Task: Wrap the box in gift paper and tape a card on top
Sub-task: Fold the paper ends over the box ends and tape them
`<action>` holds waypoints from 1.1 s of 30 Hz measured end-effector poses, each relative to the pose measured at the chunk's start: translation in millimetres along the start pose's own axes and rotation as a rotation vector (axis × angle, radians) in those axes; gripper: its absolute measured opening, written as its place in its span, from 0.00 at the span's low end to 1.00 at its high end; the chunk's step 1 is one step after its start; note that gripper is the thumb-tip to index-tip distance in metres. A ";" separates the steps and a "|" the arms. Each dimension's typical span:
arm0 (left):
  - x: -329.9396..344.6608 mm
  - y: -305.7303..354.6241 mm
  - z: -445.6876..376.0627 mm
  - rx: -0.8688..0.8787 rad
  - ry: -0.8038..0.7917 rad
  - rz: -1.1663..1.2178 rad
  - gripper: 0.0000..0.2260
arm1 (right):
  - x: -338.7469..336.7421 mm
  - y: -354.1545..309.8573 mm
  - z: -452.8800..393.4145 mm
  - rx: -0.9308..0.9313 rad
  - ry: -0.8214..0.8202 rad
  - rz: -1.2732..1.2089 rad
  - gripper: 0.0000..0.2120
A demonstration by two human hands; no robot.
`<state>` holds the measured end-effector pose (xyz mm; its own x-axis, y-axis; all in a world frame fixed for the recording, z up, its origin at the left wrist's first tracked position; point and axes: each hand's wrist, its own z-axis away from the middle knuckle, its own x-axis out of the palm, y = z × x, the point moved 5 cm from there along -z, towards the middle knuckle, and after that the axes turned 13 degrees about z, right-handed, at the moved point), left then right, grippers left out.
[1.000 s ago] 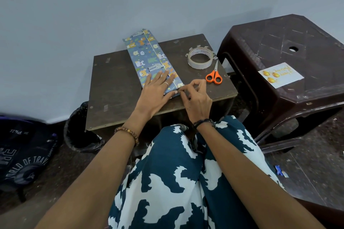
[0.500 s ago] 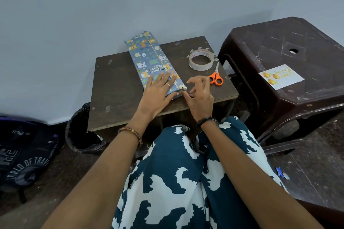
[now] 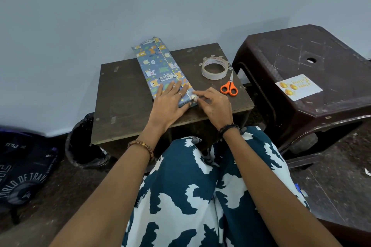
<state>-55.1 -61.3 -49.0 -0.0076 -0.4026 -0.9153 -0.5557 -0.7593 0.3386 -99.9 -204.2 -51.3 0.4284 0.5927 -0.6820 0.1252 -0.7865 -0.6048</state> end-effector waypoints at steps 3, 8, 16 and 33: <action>-0.7 0.6 0.2 -0.003 0.000 0.012 0.35 | -6.8 -1.4 -6.5 0.047 0.014 -0.016 0.11; -1.3 0.5 -0.1 -0.008 0.023 0.022 0.35 | -6.6 -1.2 -48.2 0.055 0.085 0.178 0.10; 1.9 -0.5 0.2 0.035 0.096 0.008 0.29 | 27.1 21.3 -99.9 0.118 -0.068 0.622 0.09; 1.0 -0.8 -0.3 0.039 0.130 0.010 0.27 | 19.5 22.1 -88.5 -0.109 -0.149 0.492 0.11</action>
<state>-54.4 -61.3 -50.0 0.0932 -0.4753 -0.8749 -0.5878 -0.7355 0.3370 -9.6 -225.4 -41.6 0.3291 0.1611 -0.9305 0.0373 -0.9868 -0.1577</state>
